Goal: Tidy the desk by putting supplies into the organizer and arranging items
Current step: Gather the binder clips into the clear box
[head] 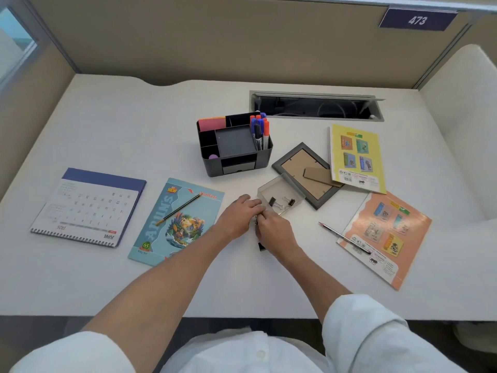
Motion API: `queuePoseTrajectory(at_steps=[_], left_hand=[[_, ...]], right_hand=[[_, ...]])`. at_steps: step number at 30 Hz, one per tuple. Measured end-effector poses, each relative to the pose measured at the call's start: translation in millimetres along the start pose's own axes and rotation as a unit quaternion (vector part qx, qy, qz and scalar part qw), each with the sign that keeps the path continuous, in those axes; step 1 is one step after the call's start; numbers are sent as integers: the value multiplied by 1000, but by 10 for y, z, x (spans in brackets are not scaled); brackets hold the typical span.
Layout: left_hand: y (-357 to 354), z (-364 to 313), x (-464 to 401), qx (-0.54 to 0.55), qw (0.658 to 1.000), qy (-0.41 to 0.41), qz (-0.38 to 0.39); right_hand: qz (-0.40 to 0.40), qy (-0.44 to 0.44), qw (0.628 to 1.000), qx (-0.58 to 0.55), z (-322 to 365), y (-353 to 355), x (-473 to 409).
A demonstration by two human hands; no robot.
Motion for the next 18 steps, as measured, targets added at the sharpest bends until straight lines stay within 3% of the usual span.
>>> queuePoseTrajectory(at_steps=[6,12,14,18], left_hand=[[7,68,89,-26,999,-21,0],[38,186,157,-33,999,38,-6],[104,241,191,-9,996,77,-41],[303,301,206,47,976,113,-181]], right_hand=[[26,19,999,38,59,9,30],[18,57,998,12,62,26,-5],[-4,67,997,-28,36,81,-31],[-50,70,995,-58,-89,294,-125]])
Point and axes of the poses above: each hand's wrist, its own x-axis away from the middle knuckle, its own y-axis out of the back of the hand, z = x × y, the point moved 4 cm from there along -x, towards the middle knuckle, and after that the axes turned 12 degrees about -z, right-handed, at the moved point
